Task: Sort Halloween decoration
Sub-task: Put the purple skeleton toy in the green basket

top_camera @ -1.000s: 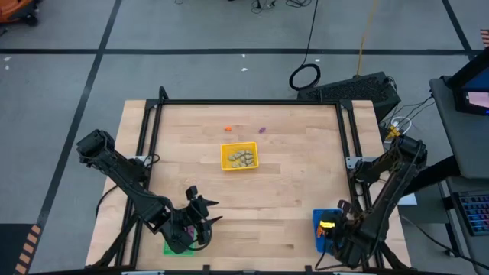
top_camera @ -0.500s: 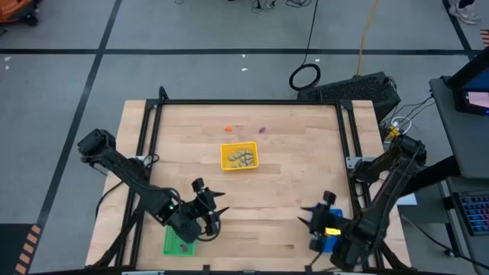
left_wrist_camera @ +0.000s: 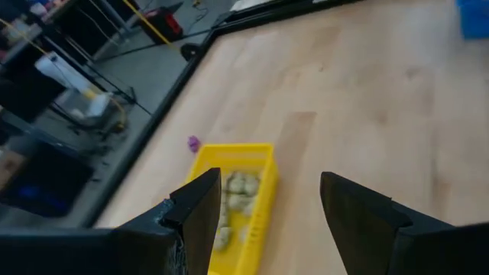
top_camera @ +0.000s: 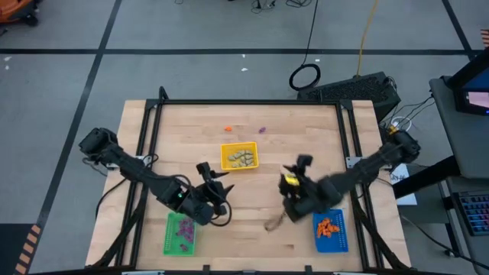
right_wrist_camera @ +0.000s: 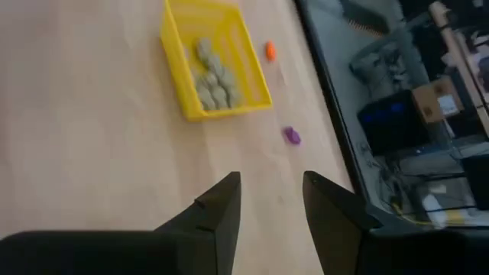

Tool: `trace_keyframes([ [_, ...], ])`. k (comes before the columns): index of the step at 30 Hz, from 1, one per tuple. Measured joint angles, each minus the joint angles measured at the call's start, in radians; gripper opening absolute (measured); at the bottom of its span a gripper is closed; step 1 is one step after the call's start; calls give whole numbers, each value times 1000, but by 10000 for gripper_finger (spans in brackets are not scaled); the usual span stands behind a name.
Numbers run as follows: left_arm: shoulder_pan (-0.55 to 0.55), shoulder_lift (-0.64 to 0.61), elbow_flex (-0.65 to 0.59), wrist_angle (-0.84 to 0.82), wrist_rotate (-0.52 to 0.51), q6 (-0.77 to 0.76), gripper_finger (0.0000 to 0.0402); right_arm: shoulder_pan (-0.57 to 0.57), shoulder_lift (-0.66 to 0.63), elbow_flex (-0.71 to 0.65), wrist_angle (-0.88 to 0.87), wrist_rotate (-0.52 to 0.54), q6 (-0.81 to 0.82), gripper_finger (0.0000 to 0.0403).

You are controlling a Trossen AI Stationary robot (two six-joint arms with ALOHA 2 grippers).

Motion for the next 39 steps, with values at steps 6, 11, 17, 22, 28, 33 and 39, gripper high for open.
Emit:
trace_keyframes([
  [6, 27, 0, -16, -22, -14, 61, 222, -262, 0, 0, 173, -223, -412, 130],
  [11, 25, -28, -108, -74, -53, -23, 190, -468, 0, 0, 354, -496, -680, 130],
  [17, 24, -86, -207, -84, -55, -117, 129, -690, 9, 0, 480, -737, -869, 130],
  [22, 4, -115, -218, -71, -49, -121, 94, -855, 49, 0, 471, -908, -959, 136],
  [28, -9, -122, -219, -56, -49, -118, 77, -958, 149, -1, 532, -999, -1053, 174],
  [33, -9, -123, -219, -57, -22, -114, 77, -991, 246, -1, 593, -1017, -1083, 204],
  [39, -9, -123, -219, -61, -8, -112, 77, -1016, 324, -1, 593, -1018, -1132, 216],
])
